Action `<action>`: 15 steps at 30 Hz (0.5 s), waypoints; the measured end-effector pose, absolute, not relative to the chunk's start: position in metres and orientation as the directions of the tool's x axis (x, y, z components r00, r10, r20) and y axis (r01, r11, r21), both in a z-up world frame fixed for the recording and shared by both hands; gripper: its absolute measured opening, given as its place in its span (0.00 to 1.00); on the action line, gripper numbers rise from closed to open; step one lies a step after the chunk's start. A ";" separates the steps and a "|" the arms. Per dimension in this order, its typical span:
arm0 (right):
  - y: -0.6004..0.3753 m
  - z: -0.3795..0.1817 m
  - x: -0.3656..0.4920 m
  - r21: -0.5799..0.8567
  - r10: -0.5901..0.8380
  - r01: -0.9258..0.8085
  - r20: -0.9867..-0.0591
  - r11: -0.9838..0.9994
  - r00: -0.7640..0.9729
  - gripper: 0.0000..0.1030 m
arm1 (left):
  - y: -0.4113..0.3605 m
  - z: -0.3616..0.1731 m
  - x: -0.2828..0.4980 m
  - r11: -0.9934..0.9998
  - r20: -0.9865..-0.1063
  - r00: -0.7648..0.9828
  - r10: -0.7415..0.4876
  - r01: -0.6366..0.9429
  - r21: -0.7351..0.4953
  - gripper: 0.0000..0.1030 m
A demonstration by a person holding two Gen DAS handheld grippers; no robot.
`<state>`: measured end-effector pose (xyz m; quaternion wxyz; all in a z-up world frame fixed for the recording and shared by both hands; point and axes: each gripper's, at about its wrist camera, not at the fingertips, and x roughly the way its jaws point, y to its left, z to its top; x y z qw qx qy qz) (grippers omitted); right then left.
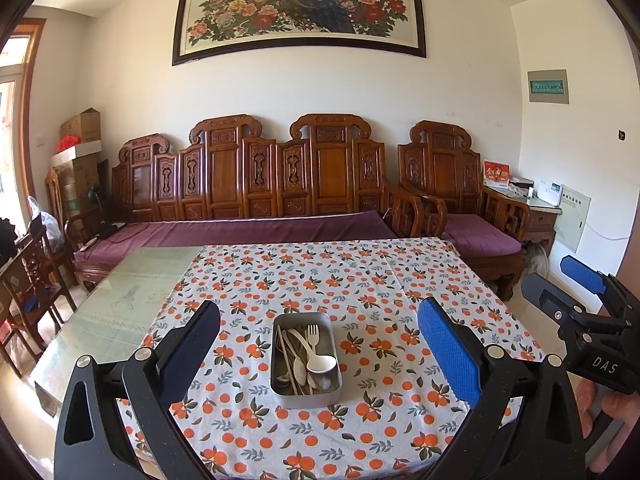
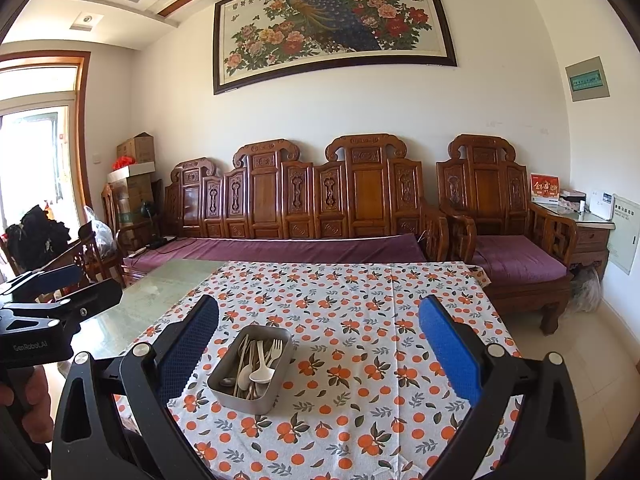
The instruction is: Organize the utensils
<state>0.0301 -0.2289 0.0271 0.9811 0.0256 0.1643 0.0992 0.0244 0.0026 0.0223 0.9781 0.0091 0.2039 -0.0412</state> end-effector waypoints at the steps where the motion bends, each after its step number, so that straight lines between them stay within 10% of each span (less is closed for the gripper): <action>1: -0.229 0.027 0.030 0.083 0.203 -0.186 -0.317 0.979 0.926 0.98 | 0.002 0.023 0.024 0.996 -0.400 0.913 -0.077 0.085 0.001 0.93; 15: -0.227 0.027 0.030 0.083 0.207 -0.191 -0.318 0.978 0.925 0.98 | 0.002 0.023 0.024 0.996 -0.400 0.913 -0.081 0.088 0.000 0.93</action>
